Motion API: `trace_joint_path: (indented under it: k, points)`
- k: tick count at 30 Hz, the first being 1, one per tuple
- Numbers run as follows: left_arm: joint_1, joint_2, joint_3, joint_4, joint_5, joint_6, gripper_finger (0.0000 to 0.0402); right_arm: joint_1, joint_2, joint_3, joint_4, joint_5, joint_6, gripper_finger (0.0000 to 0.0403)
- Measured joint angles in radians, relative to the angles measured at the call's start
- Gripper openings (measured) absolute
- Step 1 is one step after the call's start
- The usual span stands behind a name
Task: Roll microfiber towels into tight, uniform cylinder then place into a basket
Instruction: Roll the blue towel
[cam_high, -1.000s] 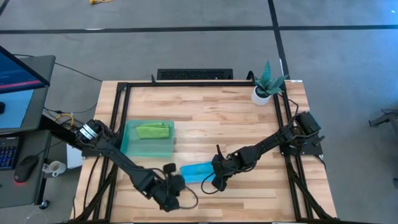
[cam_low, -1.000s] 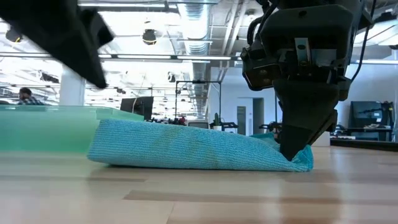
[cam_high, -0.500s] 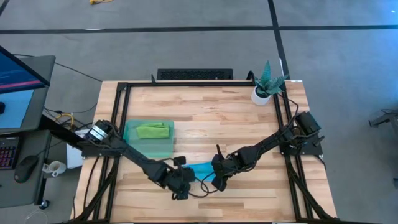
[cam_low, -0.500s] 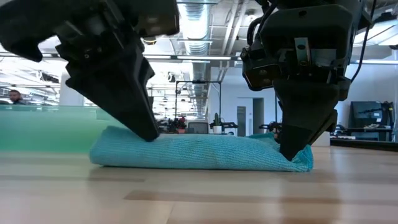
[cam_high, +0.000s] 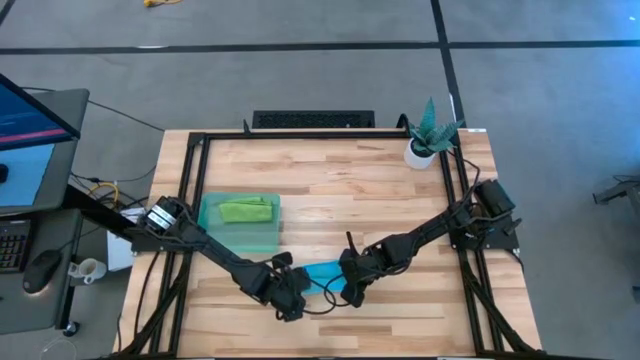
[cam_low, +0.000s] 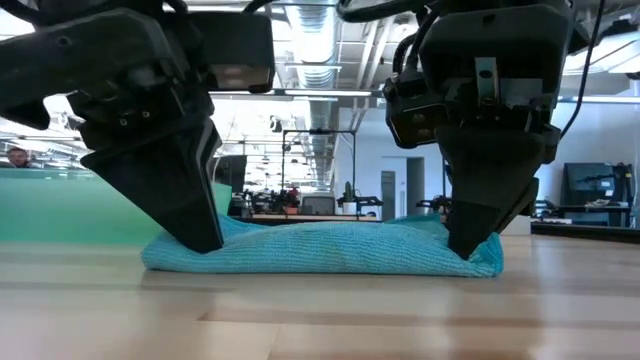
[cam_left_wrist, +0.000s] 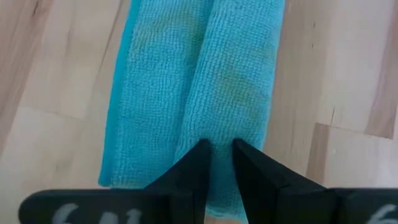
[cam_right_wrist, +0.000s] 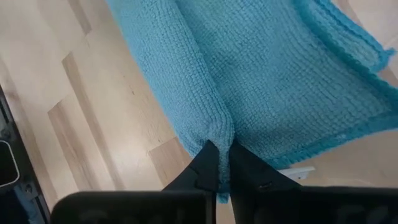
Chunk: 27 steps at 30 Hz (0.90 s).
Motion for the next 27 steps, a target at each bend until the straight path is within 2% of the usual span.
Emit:
trace_joint_path:
  k: [7, 19, 25, 27]
  points:
    - [-0.002, 0.003, 0.0, -0.024, 0.013, -0.036, 0.007, -0.002, 0.001, 0.0, 0.004, -0.01, 0.002, 0.0056]
    - [-0.002, 0.005, -0.003, -0.028, 0.021, -0.031, 0.007, 0.002, -0.013, -0.001, 0.0, -0.005, 0.003, 0.0124]
    - [-0.002, 0.005, -0.003, -0.027, 0.025, -0.031, 0.007, 0.002, -0.062, -0.008, -0.052, 0.003, 0.011, 0.013]
    - [-0.002, 0.005, -0.004, -0.028, 0.025, -0.031, 0.007, 0.003, -0.078, -0.009, -0.118, 0.029, 0.011, 0.0127]
